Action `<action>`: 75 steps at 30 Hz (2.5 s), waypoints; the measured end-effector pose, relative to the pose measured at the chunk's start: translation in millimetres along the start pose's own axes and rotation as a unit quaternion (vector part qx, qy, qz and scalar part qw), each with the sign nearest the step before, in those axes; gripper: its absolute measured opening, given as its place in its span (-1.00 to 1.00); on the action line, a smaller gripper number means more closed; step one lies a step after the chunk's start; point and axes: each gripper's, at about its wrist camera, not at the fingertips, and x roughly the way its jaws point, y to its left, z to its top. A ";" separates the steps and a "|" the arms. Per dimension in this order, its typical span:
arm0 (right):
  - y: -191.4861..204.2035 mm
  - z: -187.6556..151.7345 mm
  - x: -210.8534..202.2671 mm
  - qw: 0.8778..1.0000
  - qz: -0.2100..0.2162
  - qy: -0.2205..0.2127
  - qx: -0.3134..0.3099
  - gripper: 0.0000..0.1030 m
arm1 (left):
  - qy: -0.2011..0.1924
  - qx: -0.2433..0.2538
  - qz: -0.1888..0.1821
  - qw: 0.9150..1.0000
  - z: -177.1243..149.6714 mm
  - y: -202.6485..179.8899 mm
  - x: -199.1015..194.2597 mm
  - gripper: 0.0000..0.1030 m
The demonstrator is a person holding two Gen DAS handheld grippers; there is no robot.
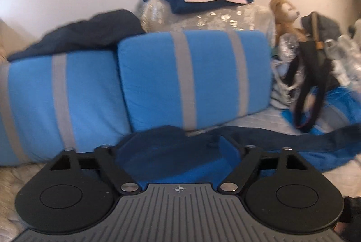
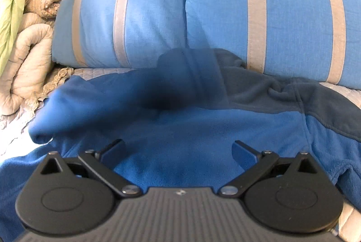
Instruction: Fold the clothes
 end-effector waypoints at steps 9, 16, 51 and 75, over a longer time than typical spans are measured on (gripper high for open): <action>-6.8 0.9 -3.3 1.000 -0.010 -0.010 0.015 1.00 | 0.023 -0.047 0.005 0.999 -22.6 40.4 -24.4 0.60; -16.0 6.8 -20.9 0.997 -0.032 -0.065 0.029 1.00 | 0.033 -0.071 0.051 0.996 -56.9 72.4 -46.8 0.60; 53.3 -78.7 8.4 0.734 0.004 0.085 -0.674 -0.10 | 0.079 -0.203 0.110 0.970 -188.5 163.8 -77.5 0.60; 74.1 -16.6 -13.2 0.701 -0.075 0.003 -0.709 -0.88 | 0.073 -0.150 0.148 0.975 -207.8 170.8 -51.0 0.60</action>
